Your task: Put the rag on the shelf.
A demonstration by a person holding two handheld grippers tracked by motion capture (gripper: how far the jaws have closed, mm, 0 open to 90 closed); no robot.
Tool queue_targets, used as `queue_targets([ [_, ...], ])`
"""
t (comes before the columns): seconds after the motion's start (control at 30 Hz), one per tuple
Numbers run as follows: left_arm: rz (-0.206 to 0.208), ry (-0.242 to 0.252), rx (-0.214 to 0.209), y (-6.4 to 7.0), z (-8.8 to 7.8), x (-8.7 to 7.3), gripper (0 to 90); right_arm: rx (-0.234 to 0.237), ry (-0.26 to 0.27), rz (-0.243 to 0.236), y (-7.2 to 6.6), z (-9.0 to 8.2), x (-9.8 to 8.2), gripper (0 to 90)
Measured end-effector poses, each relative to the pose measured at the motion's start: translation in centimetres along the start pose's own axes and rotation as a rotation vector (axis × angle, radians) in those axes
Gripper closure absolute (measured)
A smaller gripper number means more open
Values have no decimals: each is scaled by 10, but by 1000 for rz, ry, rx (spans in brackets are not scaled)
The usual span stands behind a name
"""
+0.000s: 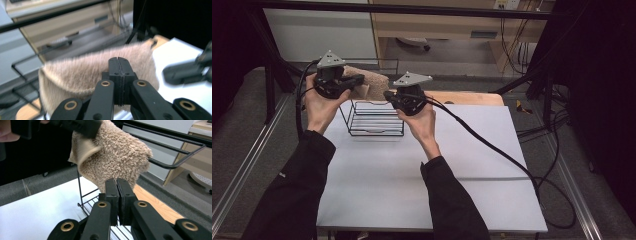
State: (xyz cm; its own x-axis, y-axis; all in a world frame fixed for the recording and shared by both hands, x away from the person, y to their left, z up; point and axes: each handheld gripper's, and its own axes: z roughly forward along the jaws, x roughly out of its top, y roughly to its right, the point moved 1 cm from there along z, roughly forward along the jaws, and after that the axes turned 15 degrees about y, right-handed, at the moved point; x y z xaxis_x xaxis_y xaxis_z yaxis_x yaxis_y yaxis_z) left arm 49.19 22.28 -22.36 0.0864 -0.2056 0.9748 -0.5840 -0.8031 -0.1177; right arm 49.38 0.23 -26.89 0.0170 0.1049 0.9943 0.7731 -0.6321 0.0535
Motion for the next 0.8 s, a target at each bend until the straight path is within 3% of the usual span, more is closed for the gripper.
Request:
queue_targets([
  [0.13,16,-37,20,-10,-17,-15,899,-4,1,3,2,-4,-2,880],
  [0.3,-42,-12,31,-26,-35,-32,896,-3,1,7,2,-6,-3,848],
  [0.47,-90,25,8,-24,-50,-46,823,4,9,21,0,-12,-2,760],
  [0.8,-152,-27,-19,-13,-68,-97,548,0,-34,66,3,-42,-24,479],
])
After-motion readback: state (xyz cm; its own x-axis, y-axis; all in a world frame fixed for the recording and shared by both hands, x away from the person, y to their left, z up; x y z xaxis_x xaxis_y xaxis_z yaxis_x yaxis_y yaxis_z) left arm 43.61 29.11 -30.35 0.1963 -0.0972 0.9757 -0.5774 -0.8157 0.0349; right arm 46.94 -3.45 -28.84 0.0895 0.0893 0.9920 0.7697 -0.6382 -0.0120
